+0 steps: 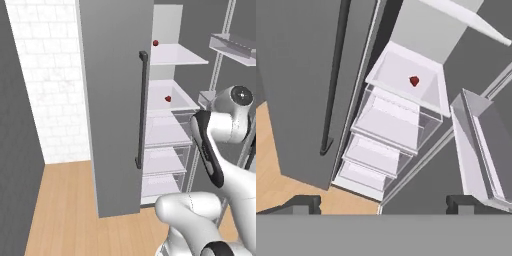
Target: Take the strawberry from the fridge and place it on top of the pancake, located on the dining counter.
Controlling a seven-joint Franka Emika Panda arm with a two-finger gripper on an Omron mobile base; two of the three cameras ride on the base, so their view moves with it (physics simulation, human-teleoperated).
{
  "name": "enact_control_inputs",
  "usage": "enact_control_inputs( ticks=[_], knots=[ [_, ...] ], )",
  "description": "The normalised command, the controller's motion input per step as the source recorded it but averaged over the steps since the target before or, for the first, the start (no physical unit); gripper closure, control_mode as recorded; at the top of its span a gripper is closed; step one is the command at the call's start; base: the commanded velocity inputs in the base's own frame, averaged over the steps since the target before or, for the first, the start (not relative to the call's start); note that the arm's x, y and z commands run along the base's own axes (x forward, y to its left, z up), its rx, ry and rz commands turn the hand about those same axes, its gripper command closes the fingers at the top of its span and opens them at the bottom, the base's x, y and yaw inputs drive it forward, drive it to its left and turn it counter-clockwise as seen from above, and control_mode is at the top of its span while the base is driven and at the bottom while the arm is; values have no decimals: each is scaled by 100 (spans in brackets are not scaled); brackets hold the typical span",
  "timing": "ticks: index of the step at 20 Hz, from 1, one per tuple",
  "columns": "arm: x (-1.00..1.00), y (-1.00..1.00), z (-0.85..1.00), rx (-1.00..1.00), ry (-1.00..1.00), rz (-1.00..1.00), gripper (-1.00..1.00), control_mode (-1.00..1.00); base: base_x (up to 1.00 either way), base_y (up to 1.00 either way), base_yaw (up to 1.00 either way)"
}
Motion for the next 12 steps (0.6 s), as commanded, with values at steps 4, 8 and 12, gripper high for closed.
enact_control_inputs(
  ticks=[4,8,12],
  knots=[
    [-77,24,6,14,0,-18,-100,-100,0,0,0],
    [-81,0,8,8,4,-15,-100,-100,0,0,0],
    [-76,0,11,12,9,-12,-100,-100,0,0,0]
  ],
)
